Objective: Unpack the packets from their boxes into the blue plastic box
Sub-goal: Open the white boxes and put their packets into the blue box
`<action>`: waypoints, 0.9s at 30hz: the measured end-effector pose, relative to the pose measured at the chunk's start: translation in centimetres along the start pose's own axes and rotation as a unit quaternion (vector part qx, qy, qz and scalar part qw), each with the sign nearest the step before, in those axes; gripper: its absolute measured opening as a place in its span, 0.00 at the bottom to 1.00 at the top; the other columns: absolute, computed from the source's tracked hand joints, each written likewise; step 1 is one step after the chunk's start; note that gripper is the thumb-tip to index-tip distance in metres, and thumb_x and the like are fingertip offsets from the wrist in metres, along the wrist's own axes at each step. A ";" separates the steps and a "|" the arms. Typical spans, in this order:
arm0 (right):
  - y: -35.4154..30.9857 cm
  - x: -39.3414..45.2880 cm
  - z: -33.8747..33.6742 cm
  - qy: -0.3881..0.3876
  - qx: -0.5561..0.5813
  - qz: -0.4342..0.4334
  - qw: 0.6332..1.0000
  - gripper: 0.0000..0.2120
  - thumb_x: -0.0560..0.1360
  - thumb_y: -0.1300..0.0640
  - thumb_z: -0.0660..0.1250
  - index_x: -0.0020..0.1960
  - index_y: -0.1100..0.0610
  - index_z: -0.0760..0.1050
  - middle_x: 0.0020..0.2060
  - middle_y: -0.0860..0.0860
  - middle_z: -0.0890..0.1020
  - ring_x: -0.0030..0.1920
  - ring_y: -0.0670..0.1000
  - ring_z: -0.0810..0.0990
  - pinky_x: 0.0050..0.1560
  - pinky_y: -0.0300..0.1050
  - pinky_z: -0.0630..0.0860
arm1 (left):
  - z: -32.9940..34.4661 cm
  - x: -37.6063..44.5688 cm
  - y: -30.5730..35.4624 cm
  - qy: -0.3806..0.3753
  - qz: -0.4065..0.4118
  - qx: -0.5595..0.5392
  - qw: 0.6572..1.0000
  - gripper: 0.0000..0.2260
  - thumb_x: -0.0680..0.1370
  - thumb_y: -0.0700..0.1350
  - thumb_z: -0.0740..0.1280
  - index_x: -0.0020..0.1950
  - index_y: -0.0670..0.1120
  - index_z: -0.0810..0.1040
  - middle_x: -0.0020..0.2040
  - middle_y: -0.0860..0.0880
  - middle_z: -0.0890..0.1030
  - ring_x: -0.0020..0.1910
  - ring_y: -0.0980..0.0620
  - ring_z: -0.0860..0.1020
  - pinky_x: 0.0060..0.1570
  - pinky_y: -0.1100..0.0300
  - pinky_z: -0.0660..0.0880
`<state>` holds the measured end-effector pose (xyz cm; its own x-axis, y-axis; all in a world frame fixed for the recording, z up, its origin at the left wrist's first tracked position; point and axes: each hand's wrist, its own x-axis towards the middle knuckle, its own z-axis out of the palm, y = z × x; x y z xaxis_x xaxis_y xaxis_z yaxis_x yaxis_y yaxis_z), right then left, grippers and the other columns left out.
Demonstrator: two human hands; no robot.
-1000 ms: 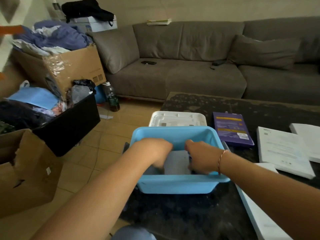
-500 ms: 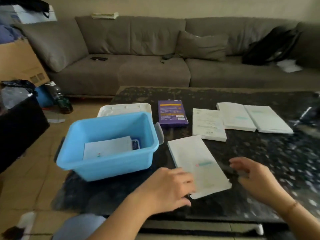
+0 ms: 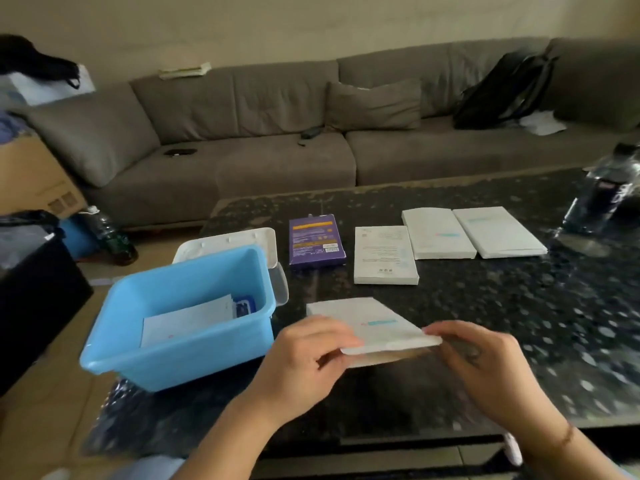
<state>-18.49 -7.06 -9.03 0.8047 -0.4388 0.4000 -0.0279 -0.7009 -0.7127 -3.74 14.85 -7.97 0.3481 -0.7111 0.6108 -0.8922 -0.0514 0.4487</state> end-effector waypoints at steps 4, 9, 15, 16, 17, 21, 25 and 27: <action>-4.3 2.7 -2.8 0.000 0.193 -0.021 0.981 0.06 0.73 0.46 0.72 0.44 0.48 0.83 0.38 0.45 0.86 0.37 0.42 0.83 0.36 0.29 0.75 | -3.6 3.6 2.5 0.082 -0.042 -0.060 0.994 0.07 0.75 0.47 0.70 0.51 0.49 0.85 0.45 0.60 0.84 0.46 0.62 0.82 0.44 0.73 0.76; -4.3 4.8 -1.3 -0.079 0.236 -0.005 0.969 0.10 0.72 0.43 0.71 0.45 0.49 0.81 0.41 0.54 0.85 0.41 0.54 0.84 0.39 0.46 0.82 | -3.8 4.3 0.9 0.069 -0.057 -0.066 0.994 0.08 0.74 0.47 0.71 0.52 0.50 0.85 0.45 0.61 0.84 0.45 0.60 0.82 0.43 0.73 0.75; -4.3 4.7 -1.0 -0.093 0.321 -0.023 0.942 0.19 0.66 0.37 0.74 0.46 0.51 0.84 0.47 0.56 0.85 0.48 0.57 0.85 0.46 0.54 0.83 | -3.7 3.1 -0.1 0.054 0.051 -0.098 0.992 0.10 0.77 0.45 0.69 0.54 0.40 0.84 0.44 0.49 0.85 0.44 0.57 0.83 0.45 0.67 0.78; -4.5 4.5 -1.1 -0.089 0.317 -0.030 0.944 0.18 0.66 0.37 0.74 0.46 0.50 0.84 0.47 0.55 0.85 0.48 0.57 0.85 0.46 0.53 0.83 | -3.7 3.0 -0.1 0.049 0.059 -0.101 0.992 0.12 0.78 0.47 0.68 0.55 0.40 0.84 0.44 0.48 0.84 0.44 0.57 0.82 0.45 0.67 0.78; -4.6 4.4 -1.2 -0.085 0.312 -0.035 0.945 0.18 0.67 0.36 0.73 0.45 0.50 0.84 0.47 0.55 0.86 0.48 0.57 0.84 0.45 0.52 0.83 | -3.7 2.8 -0.1 0.045 0.065 -0.099 0.992 0.14 0.78 0.49 0.68 0.56 0.40 0.83 0.45 0.47 0.84 0.44 0.56 0.82 0.44 0.68 0.78; -4.9 4.0 -1.4 -0.088 0.281 -0.051 0.954 0.14 0.68 0.39 0.73 0.44 0.49 0.84 0.45 0.52 0.86 0.46 0.56 0.85 0.45 0.55 0.83 | -3.4 1.9 -0.1 0.055 0.068 -0.076 0.993 0.11 0.78 0.45 0.69 0.55 0.40 0.83 0.48 0.46 0.84 0.47 0.56 0.81 0.45 0.68 0.77; -5.0 4.1 -1.1 -0.061 0.240 -0.051 0.968 0.10 0.68 0.41 0.73 0.44 0.46 0.83 0.40 0.52 0.85 0.40 0.57 0.84 0.38 0.57 0.81 | -2.7 1.7 0.4 0.095 0.033 -0.082 0.992 0.08 0.78 0.45 0.69 0.54 0.43 0.84 0.48 0.51 0.83 0.47 0.59 0.80 0.44 0.69 0.77; -5.1 4.1 -1.2 -0.059 0.206 -0.061 0.975 0.08 0.68 0.42 0.72 0.44 0.44 0.83 0.39 0.50 0.85 0.39 0.53 0.83 0.37 0.53 0.80 | -2.5 1.8 0.7 0.105 0.017 -0.093 0.990 0.08 0.78 0.46 0.68 0.54 0.44 0.83 0.48 0.52 0.83 0.47 0.58 0.80 0.43 0.69 0.76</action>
<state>-15.76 -5.97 -3.10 0.8500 -0.2824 0.4448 0.2934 -0.4475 -0.8448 -3.03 15.33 -4.91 0.3886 -0.5471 0.7414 -0.8430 0.1137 0.5257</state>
